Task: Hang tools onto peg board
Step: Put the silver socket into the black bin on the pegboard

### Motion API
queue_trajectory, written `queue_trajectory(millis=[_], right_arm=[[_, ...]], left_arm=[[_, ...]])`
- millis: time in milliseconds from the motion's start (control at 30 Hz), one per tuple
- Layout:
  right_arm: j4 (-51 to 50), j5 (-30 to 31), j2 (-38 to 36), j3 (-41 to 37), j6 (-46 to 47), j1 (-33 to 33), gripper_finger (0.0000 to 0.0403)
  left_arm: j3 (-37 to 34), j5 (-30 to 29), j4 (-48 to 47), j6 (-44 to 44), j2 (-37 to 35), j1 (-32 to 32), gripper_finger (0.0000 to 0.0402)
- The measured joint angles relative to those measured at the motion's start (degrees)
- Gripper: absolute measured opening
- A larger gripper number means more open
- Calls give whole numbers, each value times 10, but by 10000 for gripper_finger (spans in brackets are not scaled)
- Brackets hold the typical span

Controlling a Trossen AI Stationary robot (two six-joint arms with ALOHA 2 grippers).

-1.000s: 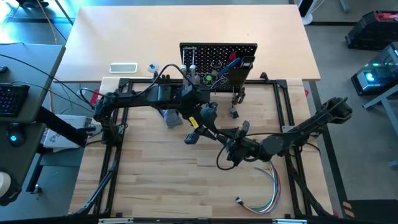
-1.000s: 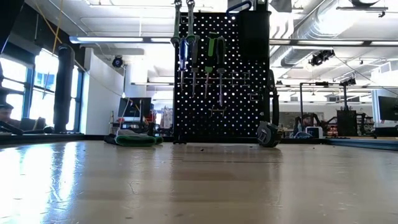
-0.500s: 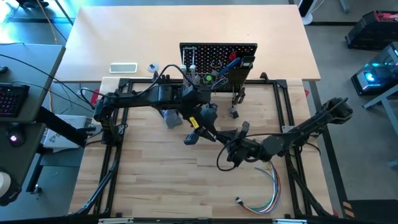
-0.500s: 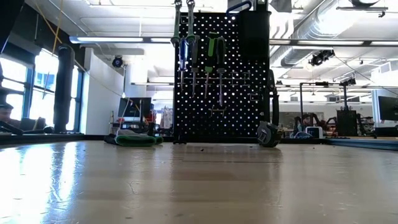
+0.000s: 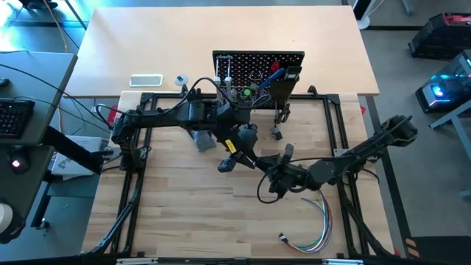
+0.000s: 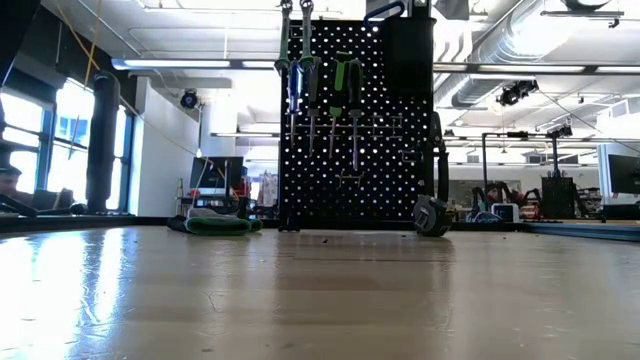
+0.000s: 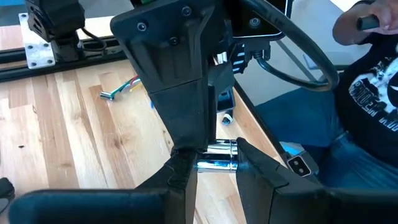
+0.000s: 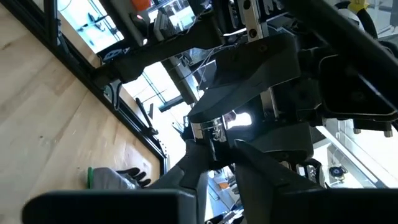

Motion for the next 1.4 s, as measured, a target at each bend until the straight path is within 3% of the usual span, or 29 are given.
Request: queue_trajectory(millis=[400,933,1400], right_arm=[[-1,-20,1,0,0,-1,114],[1,-54,2,0,12,-20,114],[-9,-12,2,0,7,-20,76]], left_arm=[[0,-1,4,1,0,0,71],[0,2,21,-7,18,-3,71],[0,4,21,-14,19,-2,71]])
